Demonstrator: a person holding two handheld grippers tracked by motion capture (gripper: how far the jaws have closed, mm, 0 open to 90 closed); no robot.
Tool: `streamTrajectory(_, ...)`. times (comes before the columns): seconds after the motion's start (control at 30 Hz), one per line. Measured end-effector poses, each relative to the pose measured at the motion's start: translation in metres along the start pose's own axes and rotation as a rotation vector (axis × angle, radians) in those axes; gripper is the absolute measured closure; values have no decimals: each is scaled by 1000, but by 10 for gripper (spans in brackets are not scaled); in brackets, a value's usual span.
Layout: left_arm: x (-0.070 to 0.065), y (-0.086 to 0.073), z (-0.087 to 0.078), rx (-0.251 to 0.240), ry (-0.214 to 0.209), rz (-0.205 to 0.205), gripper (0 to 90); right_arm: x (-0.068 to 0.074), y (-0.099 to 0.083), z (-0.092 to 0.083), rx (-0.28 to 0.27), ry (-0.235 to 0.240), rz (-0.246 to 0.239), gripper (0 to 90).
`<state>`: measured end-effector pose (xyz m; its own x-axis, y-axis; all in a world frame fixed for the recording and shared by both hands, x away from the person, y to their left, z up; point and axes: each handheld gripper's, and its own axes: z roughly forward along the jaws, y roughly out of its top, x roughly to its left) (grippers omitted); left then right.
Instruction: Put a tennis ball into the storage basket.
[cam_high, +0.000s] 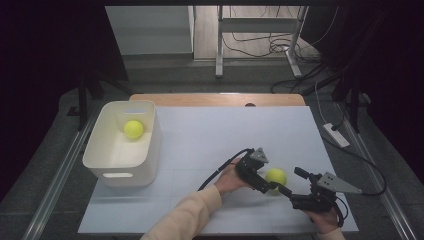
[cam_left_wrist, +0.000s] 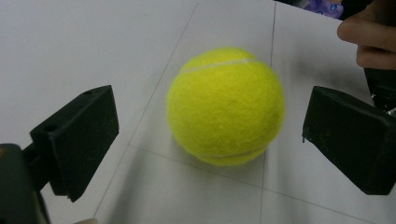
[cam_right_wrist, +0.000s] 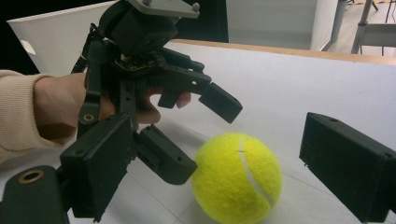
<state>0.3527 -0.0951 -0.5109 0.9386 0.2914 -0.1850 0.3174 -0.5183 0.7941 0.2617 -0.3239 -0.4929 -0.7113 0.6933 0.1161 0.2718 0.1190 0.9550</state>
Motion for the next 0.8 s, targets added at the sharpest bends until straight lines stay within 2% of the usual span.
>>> streamTrajectory(0.23,0,2,7,22,-11,12,44,0,0,0,-2,-1,0,99)
streamTrajectory(0.27,-1,2,8,15,-13,2,46,0,0,0,-2,0,2,99)
streamTrajectory(0.47,-3,4,17,46,-24,25,53,0,0,0,0,-1,3,99)
streamTrajectory(0.57,-3,5,21,52,-28,18,63,0,0,1,-2,-1,1,99)
streamTrajectory(0.67,-4,5,26,65,-20,14,90,0,0,1,-1,-1,1,99)
streamTrajectory(0.77,-5,5,29,88,8,12,160,-1,0,0,0,-2,1,99)
streamTrajectory(0.8,-4,5,29,93,0,15,193,-1,0,0,0,-3,1,99)
